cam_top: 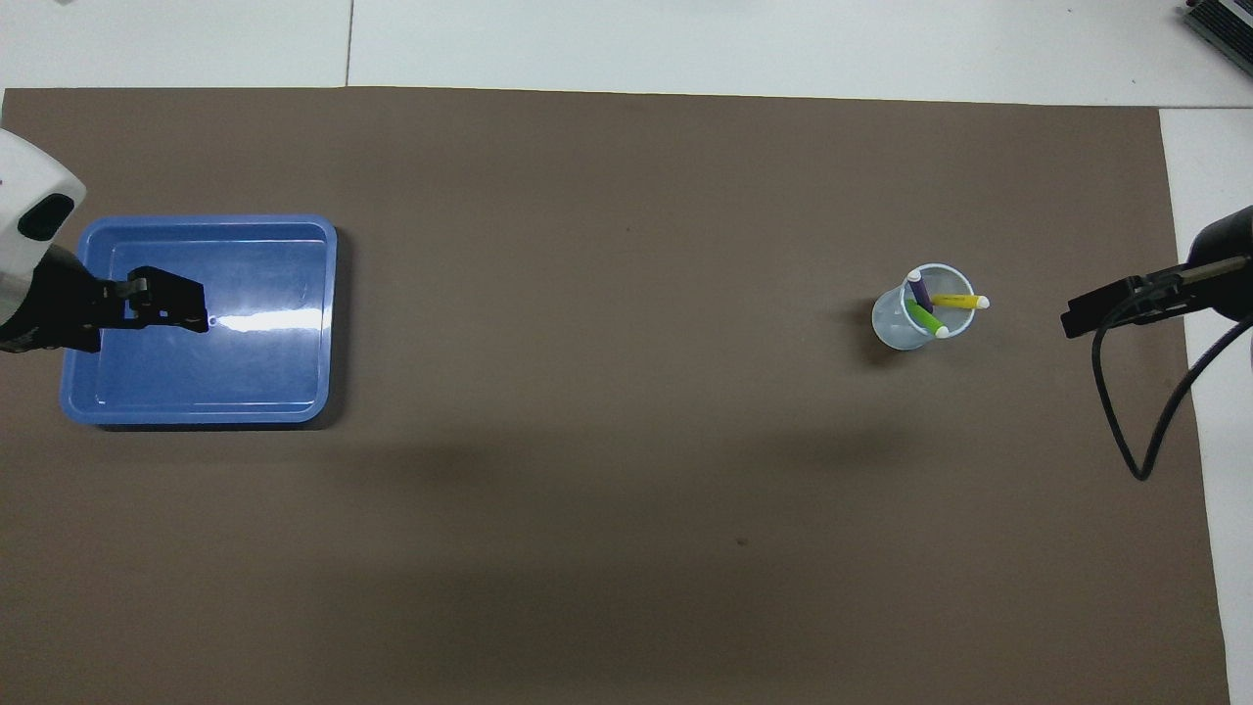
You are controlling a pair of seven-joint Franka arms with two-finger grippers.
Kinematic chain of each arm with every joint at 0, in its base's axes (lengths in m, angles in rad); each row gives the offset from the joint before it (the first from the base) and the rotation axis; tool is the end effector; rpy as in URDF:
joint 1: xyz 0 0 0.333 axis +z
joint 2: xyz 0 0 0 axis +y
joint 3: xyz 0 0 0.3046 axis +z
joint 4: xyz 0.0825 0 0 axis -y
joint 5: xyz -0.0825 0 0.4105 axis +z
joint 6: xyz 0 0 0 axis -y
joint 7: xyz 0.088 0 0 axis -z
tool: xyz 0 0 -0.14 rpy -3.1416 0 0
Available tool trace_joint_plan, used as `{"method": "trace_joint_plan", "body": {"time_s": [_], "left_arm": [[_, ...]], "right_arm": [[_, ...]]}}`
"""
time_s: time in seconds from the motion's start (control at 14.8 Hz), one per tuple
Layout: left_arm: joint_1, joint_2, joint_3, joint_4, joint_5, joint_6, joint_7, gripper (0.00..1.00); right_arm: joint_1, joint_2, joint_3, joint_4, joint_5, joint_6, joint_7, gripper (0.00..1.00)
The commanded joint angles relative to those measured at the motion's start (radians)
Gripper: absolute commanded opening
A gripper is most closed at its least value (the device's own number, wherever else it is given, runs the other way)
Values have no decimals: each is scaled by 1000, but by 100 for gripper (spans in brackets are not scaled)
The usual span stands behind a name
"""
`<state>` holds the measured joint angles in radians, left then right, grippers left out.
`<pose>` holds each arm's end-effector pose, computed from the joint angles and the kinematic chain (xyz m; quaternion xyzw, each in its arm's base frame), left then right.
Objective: Right arm passes pens to left for tray arrangement
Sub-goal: 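Raise the left gripper off the tray while the right gripper reaches the cup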
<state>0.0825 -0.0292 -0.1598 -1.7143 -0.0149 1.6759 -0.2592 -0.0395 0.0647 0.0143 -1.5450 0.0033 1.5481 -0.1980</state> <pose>0.5756 -0.0474 0.5340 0.9958 0.0917 -0.0056 0.0042 0.5944 -0.0147 0.5530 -0.9958 -0.0862 0.0304 0.0055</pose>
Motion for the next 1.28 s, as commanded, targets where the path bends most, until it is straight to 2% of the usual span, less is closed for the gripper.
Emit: {"method": "trace_joint_plan", "body": {"time_s": [0.0, 0.34, 0.54, 0.74, 1.21], "left_arm": [[-36, -31, 6, -42, -26, 18, -135, 100], [-64, -41, 6, -64, -82, 27, -372, 100], [-64, -50, 6, -89, -132, 48, -446, 100], [-92, -74, 6, -157, -148, 120, -575, 100], [-119, -107, 6, -248, -269, 232, -822, 100]], "right_arm": [[1, -20, 9, -24, -31, 15, 20, 100], [0, -20, 7, -27, -34, 17, 20, 100], [0, -26, 9, -38, -34, 18, 5, 100], [4, -25, 15, -37, -34, 26, -4, 100], [-17, -25, 13, -38, -13, 24, -8, 100]]}}
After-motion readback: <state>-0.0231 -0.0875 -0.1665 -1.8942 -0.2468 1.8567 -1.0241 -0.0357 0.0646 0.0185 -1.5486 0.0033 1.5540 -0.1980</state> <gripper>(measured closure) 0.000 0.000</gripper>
